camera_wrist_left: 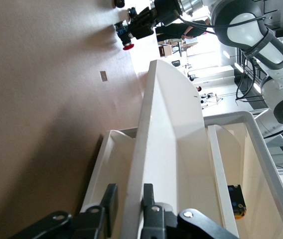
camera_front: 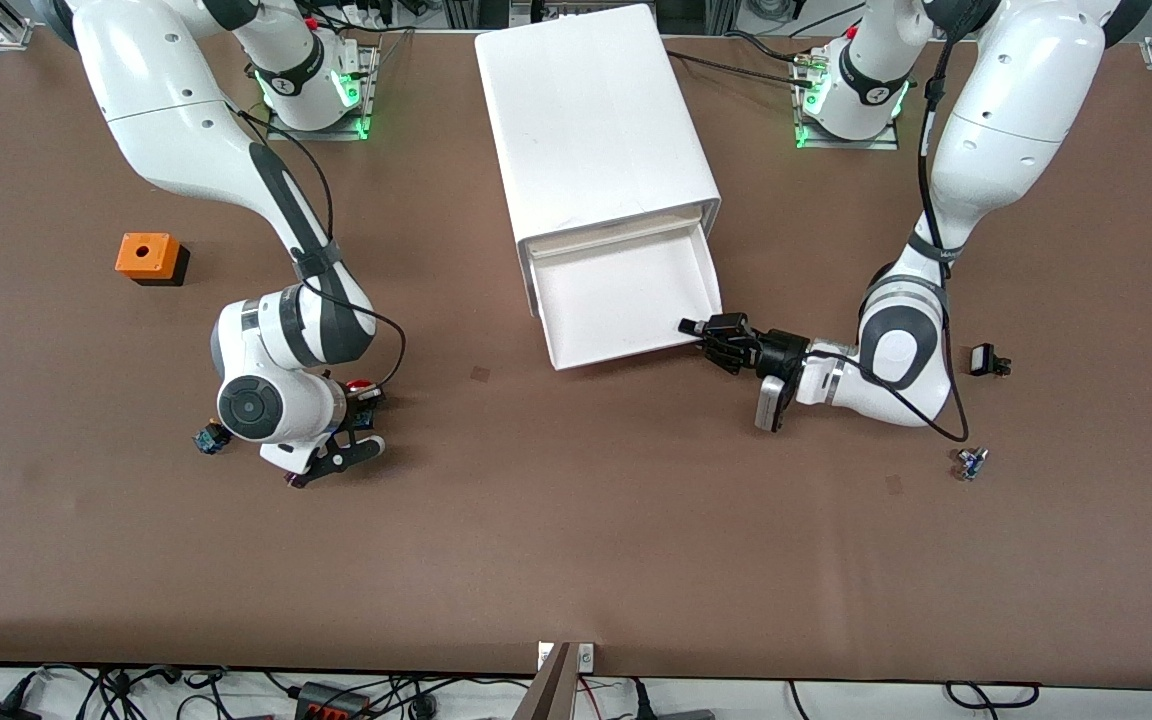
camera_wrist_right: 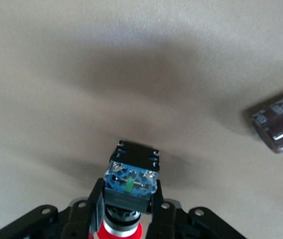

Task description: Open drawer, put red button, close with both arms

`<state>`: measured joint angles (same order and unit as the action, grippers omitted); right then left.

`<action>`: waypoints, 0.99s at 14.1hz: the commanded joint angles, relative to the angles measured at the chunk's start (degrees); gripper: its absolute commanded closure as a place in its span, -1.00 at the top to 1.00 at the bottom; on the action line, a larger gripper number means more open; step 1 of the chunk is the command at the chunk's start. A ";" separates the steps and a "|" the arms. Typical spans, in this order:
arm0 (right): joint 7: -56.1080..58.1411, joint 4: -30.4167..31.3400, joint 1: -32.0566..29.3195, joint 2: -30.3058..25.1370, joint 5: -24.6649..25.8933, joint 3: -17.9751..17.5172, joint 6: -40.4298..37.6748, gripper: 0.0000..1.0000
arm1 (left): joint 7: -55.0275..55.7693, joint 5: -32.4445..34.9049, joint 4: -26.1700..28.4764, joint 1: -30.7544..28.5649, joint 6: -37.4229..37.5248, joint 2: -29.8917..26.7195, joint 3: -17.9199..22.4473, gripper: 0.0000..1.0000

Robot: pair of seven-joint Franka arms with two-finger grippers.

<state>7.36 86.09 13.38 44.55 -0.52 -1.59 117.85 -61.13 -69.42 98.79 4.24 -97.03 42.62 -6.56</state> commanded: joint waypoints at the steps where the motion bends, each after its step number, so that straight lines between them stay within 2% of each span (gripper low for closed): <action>1: 1.52 -2.93 -0.38 -1.57 -0.71 -0.08 -1.04 -1.00 | 0.74 2.70 -3.06 -0.45 -0.18 -0.34 0.32 1.00; 4: 1.52 -9.16 0.50 -3.77 -0.89 -0.26 -4.54 -1.00 | 9.49 10.50 -6.22 -2.74 2.88 -3.32 0.23 1.00; 7: 1.26 -19.52 3.91 -4.39 -0.89 -0.26 -10.86 -1.00 | 23.73 22.10 -11.23 -2.92 5.53 -7.02 0.23 1.00; 10: 0.82 -23.95 8.48 -4.48 -0.98 -0.17 -14.40 -1.00 | 36.39 38.61 -13.35 -1.78 5.36 -11.23 -0.65 1.00; 13: -0.32 -25.69 12.53 -4.56 -6.58 -0.26 -12.39 -1.00 | 46.77 53.81 -13.62 0.32 5.45 -14.05 -1.79 1.00; 14: -1.20 -26.93 13.85 -4.39 -7.12 -0.26 -11.68 -1.00 | 50.28 60.91 -13.79 1.72 5.19 -14.84 -1.79 1.00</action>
<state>7.22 63.14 25.27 38.94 -5.44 -2.22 105.83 -17.10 -18.31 85.17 3.67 -91.87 29.52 -8.14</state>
